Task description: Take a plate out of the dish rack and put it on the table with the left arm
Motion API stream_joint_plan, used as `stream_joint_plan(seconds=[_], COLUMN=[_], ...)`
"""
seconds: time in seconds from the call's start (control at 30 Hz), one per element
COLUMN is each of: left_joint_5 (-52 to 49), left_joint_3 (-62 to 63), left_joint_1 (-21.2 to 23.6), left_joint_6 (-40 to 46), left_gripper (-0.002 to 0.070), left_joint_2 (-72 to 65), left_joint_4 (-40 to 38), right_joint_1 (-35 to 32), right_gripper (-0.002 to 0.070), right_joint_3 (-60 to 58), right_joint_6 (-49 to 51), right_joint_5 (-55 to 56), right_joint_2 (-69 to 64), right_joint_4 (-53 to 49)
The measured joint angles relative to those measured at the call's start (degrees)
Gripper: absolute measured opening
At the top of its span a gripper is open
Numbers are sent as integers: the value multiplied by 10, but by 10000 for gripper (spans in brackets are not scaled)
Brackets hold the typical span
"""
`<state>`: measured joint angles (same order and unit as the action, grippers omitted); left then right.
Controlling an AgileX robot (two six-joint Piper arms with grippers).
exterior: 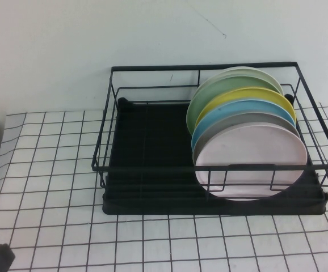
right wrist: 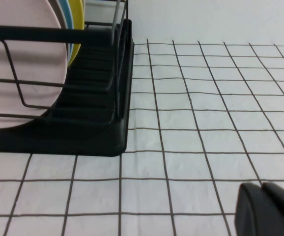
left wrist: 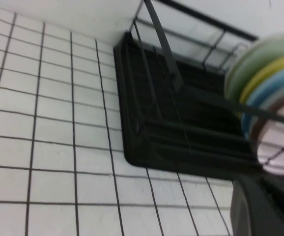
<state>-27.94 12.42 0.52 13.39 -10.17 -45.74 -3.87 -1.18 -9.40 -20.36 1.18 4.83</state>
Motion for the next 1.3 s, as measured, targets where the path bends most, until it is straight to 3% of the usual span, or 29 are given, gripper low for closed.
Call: stream_joint_plan(seconds=[0.17,0.37,0.5,0.7,0.9,1.03,1.13,1.3], left_joint_5=[-102,-163,-181,-160,-148,-148,-158,-194], left_joint_3=[106,219,295,414,527,588,617,652], left_joint_1=[-1,-1,-12,-98,-205,-253,-276,-282], left_joint_6=[140,411,503,567,615,639,690,777], left_gripper=[-3,-3,-3,-3,-3,1,74,331], left_joint_2=[-155,-340,-467,-626,-753,-812,-847,-884], left_joint_4=[1,-137,-184,-189,-146,-123,-121,-125], right_joint_1=[0,0,0,0,0,0,0,0], right_gripper=[-1,-1,-1,-1,-1,-1,-1,-1], right_joint_3=[0,0,0,0,0,0,0,0], right_joint_6=[0,0,0,0,0,0,0,0], right_joint_5=[0,0,0,0,0,0,0,0], right_joint_2=[0,0,0,0,0,0,0,0], right_joint_4=[0,0,0,0,0,0,0,0])
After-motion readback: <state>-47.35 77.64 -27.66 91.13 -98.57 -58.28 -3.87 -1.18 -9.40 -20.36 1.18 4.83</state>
